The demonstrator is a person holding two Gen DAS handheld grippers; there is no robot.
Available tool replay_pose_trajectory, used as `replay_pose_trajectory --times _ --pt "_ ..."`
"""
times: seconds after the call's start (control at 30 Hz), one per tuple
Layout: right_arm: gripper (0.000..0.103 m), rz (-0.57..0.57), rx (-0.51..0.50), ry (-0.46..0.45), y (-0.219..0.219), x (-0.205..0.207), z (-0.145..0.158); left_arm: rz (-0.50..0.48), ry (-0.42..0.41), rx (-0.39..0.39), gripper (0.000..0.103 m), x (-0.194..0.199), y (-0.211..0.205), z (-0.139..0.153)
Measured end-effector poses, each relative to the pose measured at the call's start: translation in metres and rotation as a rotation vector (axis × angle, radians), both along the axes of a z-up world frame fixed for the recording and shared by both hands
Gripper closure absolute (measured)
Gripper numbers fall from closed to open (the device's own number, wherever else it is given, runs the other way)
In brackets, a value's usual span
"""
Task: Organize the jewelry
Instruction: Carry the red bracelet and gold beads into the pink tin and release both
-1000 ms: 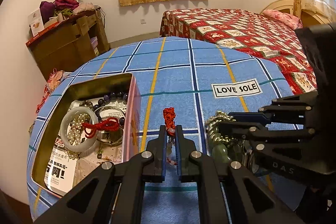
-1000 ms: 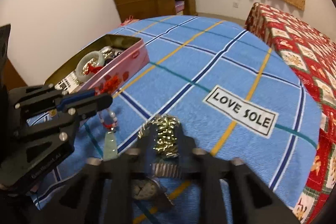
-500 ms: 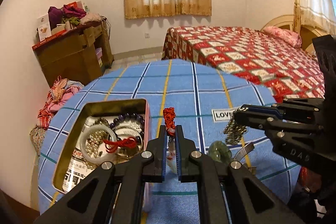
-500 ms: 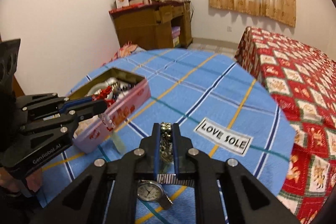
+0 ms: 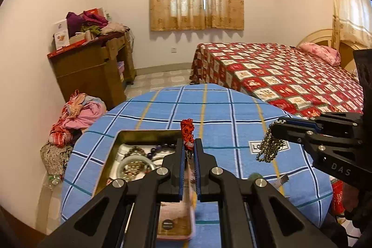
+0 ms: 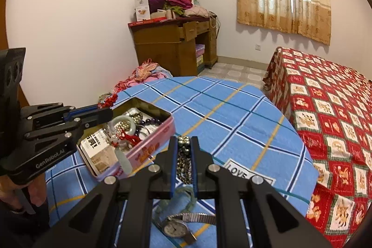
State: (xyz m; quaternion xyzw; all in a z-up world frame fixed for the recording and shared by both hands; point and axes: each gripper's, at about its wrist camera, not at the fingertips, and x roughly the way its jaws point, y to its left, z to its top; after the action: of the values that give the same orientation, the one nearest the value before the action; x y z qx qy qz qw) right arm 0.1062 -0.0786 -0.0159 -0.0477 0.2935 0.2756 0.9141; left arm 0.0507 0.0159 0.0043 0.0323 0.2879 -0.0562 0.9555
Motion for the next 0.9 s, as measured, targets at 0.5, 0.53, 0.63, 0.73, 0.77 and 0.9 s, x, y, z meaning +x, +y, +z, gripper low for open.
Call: replay_pose_trajectory --times 0.5,0.53,0.63,0.73,0.77,0.9 --pt "0.09 0.11 -0.006 -0.038 0.059 0.013 0.017 0.113 -0.005 -0.021 0.097 0.012 0.057 0.004" --pt "0.09 0.115 -0.005 -0.037 0.061 0.013 0.017 0.118 0.0 -0.023 0.097 0.014 0.059 0.002" --pt "0.09 0.129 -0.01 -0.036 0.071 0.015 0.014 0.13 0.013 -0.022 0.097 0.019 0.066 -0.002" --pt "0.09 0.141 -0.016 -0.03 0.081 0.015 0.01 0.135 0.021 -0.021 0.097 0.022 0.068 -0.006" --pt "0.09 0.145 -0.019 -0.027 0.084 0.016 0.007 0.137 0.025 -0.021 0.097 0.023 0.069 -0.008" --pt "0.09 0.162 -0.037 -0.015 0.096 0.016 -0.002 0.142 0.038 -0.018 0.097 0.026 0.071 -0.015"
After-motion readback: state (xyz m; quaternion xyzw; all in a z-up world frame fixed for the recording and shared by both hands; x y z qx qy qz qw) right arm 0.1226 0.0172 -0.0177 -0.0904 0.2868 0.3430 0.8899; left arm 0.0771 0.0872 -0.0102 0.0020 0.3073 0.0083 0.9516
